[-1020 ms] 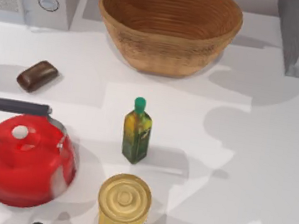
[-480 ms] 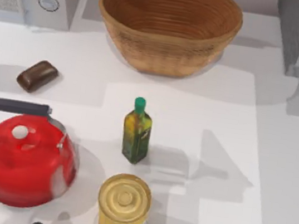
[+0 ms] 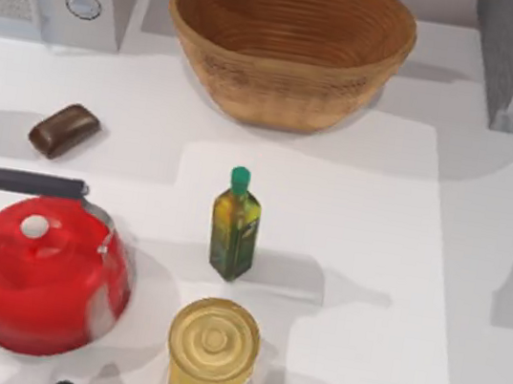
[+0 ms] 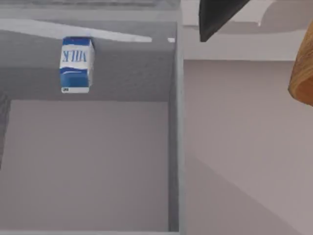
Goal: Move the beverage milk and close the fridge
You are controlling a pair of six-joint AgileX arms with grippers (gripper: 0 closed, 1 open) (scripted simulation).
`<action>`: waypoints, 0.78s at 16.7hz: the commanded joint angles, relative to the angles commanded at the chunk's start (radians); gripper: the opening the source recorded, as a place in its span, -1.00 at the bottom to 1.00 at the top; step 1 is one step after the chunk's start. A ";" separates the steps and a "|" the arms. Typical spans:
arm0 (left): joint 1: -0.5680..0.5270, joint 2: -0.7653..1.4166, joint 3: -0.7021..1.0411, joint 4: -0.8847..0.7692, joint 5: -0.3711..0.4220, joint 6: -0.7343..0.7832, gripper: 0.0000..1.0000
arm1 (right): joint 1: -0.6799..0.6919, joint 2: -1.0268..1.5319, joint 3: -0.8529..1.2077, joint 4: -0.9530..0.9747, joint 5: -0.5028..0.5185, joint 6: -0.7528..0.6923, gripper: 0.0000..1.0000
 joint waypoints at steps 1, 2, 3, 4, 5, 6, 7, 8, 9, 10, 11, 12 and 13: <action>0.000 0.000 0.000 0.000 0.000 0.000 1.00 | 0.006 -0.068 -0.049 -0.027 0.008 0.001 1.00; 0.000 0.000 0.000 0.000 0.000 0.000 1.00 | 0.012 -0.125 -0.093 -0.051 0.014 0.001 1.00; 0.000 0.000 0.000 0.000 0.000 0.000 1.00 | 0.017 -0.171 -0.130 -0.072 0.020 0.002 1.00; 0.000 0.000 0.000 0.000 0.000 0.000 1.00 | 0.021 -0.208 -0.160 -0.088 0.025 0.002 1.00; 0.000 0.000 0.000 0.000 0.000 0.000 1.00 | 0.024 -0.233 -0.180 -0.099 0.028 0.003 1.00; 0.000 0.000 0.000 0.000 0.000 0.000 1.00 | 0.026 -0.248 -0.192 -0.106 0.029 0.003 1.00; 0.000 0.000 0.000 0.000 0.000 0.000 1.00 | 0.026 -0.252 -0.195 -0.108 0.030 0.003 1.00; 0.000 0.000 0.000 0.000 0.000 0.000 1.00 | 0.026 -0.252 -0.195 -0.108 0.030 0.003 1.00; 0.000 0.000 0.000 0.000 0.000 0.000 1.00 | 0.026 -0.252 -0.195 -0.108 0.030 0.003 1.00; 0.000 0.000 0.000 0.000 0.000 0.000 1.00 | 0.026 -0.252 -0.195 -0.108 0.030 0.003 1.00; 0.000 0.000 0.000 0.000 0.000 0.000 1.00 | 0.023 -0.249 -0.193 -0.106 0.029 0.003 1.00; 0.000 0.000 0.000 0.000 0.000 0.000 1.00 | 0.023 -0.250 -0.192 -0.107 0.029 0.003 1.00; 0.000 0.000 0.000 0.000 0.000 0.000 1.00 | 0.024 -0.259 -0.183 -0.118 0.029 0.003 1.00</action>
